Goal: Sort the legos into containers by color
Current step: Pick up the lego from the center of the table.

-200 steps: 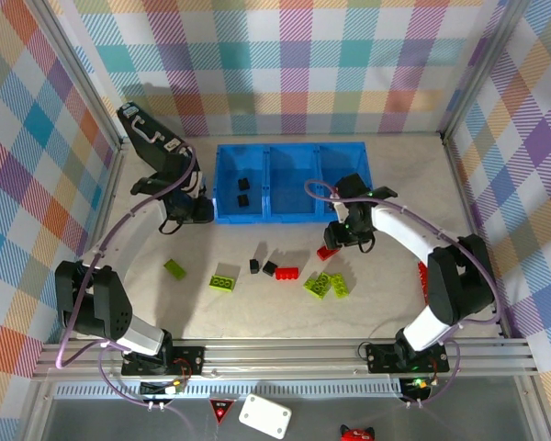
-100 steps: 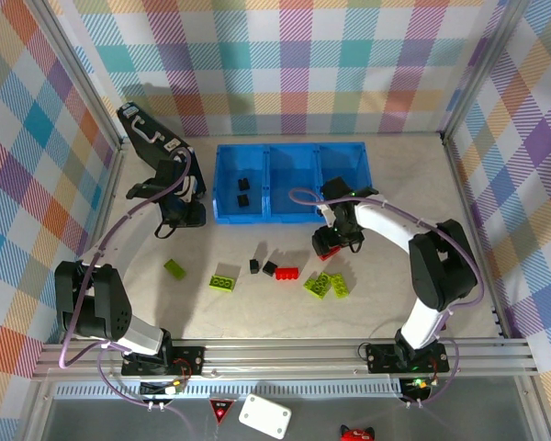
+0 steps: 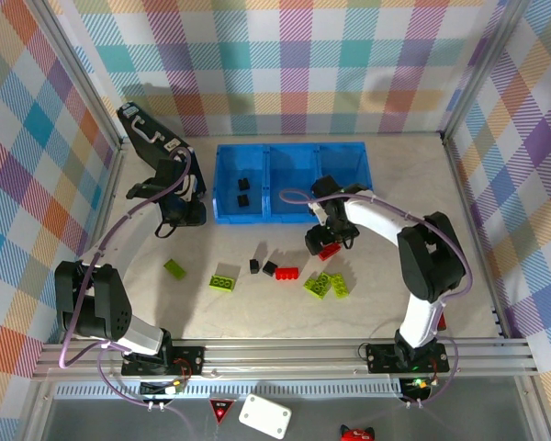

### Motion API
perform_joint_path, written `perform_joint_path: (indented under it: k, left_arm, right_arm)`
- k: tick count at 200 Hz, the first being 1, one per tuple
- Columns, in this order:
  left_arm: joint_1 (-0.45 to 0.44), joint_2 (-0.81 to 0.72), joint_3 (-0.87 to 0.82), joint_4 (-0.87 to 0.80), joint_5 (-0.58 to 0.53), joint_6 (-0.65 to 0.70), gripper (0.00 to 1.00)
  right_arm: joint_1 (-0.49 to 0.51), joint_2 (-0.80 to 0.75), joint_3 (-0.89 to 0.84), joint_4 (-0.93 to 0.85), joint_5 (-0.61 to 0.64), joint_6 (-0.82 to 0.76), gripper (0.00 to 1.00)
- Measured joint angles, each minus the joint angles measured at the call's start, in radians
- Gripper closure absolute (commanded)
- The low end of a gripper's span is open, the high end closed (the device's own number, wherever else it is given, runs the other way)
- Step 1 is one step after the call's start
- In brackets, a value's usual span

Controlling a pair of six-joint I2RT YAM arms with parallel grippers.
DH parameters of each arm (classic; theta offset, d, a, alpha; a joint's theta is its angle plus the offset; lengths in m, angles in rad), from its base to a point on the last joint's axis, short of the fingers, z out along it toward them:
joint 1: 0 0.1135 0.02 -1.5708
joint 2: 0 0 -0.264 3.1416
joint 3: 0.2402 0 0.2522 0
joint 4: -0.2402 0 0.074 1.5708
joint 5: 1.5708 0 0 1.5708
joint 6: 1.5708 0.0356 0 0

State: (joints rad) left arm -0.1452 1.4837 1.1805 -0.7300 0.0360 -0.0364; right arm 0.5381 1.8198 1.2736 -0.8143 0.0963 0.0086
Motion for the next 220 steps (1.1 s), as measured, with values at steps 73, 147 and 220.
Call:
perform_joint_path:
  k: [73, 147, 220]
  left_arm:
    - [0.000, 0.000, -0.005, 0.004, 0.000, 0.000, 0.59]
    - [0.000, 0.000, -0.006, 0.003, -0.001, 0.000, 0.59]
    - [0.000, 0.000, -0.006, 0.003, -0.003, 0.000, 0.59]
  right_arm:
    - [0.000, 0.043, 0.013, -0.015, -0.002, -0.018, 0.16]
    - [0.006, 0.066, 0.013, -0.017, -0.002, -0.021, 0.23]
    - [0.007, 0.067, 0.023, -0.017, -0.002, -0.021, 0.32]
